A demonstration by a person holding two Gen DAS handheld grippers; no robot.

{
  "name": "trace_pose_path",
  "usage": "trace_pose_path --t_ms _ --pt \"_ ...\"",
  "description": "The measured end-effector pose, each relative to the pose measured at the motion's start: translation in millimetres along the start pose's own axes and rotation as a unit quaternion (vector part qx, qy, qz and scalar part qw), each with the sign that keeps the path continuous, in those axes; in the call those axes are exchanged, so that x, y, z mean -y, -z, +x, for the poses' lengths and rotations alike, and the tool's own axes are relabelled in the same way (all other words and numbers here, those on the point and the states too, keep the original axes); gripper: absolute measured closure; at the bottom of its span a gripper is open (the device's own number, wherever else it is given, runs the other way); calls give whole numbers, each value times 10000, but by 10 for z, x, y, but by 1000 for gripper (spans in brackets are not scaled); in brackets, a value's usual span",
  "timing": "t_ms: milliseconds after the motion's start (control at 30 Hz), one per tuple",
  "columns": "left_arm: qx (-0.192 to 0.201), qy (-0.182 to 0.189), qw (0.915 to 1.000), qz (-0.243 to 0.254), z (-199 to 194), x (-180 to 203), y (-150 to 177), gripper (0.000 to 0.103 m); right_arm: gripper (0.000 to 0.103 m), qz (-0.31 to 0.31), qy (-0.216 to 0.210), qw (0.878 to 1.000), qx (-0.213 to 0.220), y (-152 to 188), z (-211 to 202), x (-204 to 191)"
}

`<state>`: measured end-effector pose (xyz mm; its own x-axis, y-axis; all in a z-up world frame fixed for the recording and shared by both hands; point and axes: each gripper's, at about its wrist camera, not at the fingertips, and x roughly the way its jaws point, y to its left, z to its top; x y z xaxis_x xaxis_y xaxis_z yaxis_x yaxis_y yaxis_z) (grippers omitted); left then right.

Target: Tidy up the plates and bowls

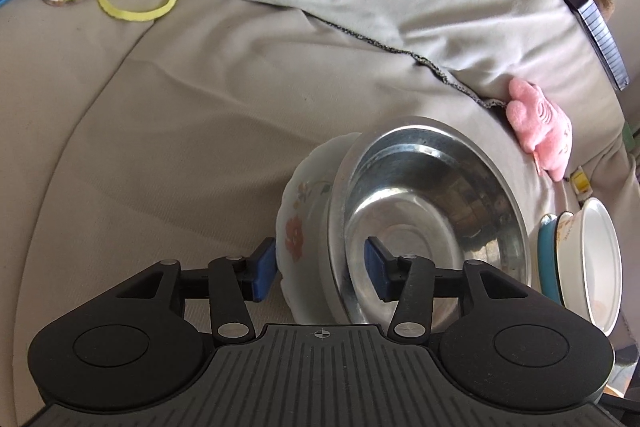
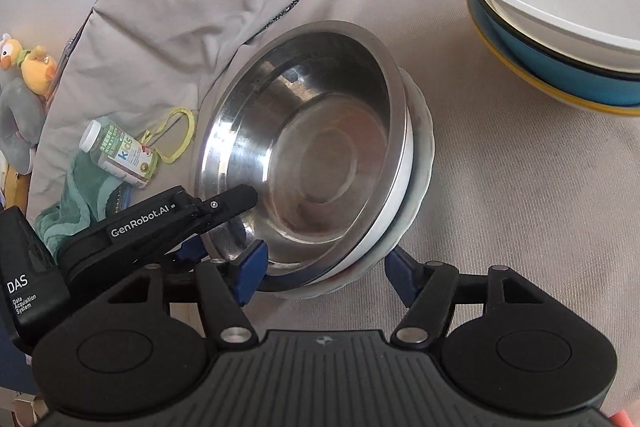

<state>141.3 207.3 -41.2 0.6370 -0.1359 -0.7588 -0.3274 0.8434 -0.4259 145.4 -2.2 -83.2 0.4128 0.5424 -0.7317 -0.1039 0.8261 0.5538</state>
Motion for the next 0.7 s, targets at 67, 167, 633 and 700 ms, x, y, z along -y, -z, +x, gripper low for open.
trace_pose_path --t_ms 67,167,633,700 --pt "37 -45 10000 -14 37 36 -30 50 37 -55 51 9999 66 -64 31 -16" --pt "49 -172 9998 59 61 109 -46 50 39 -88 75 9999 114 -119 35 -2" --pt "1096 -503 9922 305 -507 370 -31 56 41 -1437 -489 9858 724 -129 -877 -218" --pt "1195 -124 9916 480 -580 579 5 56 41 -1638 -415 9797 1081 -226 -1148 -110"
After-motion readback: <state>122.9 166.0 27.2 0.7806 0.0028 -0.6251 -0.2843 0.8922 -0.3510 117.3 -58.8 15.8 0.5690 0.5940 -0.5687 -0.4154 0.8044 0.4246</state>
